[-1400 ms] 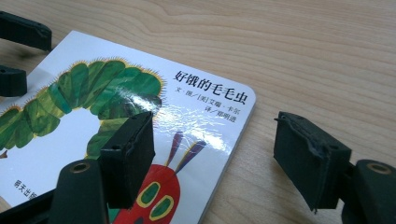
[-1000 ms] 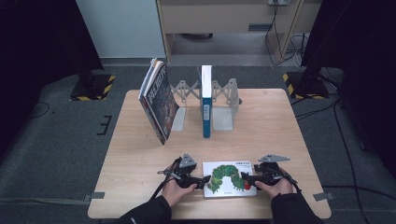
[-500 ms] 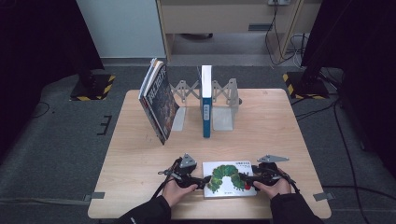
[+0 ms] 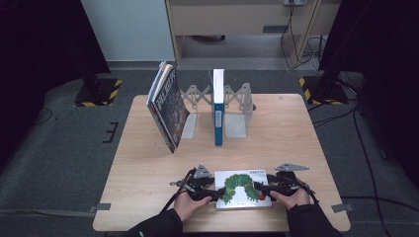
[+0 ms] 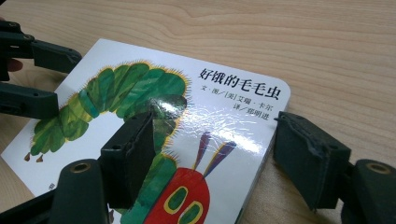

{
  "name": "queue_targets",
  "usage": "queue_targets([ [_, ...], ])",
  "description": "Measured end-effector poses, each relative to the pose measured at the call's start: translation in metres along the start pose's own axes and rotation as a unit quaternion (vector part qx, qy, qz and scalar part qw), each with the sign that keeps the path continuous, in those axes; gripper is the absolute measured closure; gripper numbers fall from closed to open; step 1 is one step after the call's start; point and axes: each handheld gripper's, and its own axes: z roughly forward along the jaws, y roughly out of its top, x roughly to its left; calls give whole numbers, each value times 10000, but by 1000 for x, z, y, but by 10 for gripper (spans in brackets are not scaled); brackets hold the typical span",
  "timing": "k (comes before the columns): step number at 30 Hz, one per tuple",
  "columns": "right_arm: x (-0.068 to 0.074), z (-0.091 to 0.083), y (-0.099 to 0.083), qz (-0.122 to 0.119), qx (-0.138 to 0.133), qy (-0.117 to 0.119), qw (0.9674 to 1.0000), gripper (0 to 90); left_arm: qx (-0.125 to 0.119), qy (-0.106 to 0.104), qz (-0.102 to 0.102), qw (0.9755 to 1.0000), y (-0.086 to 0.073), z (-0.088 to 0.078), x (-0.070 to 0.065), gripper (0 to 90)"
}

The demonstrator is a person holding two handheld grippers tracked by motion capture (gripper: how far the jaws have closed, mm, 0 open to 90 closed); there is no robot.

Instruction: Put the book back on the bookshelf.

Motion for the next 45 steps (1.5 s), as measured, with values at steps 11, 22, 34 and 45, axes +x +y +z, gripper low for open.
queue_targets([
  [11,1,-4,3,28,-121,46,9999,293,6,-8,23,10000,0,1,-2,300],
  [22,-1,1,13,58,-335,87,9994,295,-4,31,92,10000,2,0,0,287],
  [34,-8,8,5,157,71,-32,9998,333,111,111,125,9998,-1,-5,-2,313],
  [45,-6,3,5,312,-119,147,9993,336,131,-9,53,9999,-2,-2,-3,297],
])
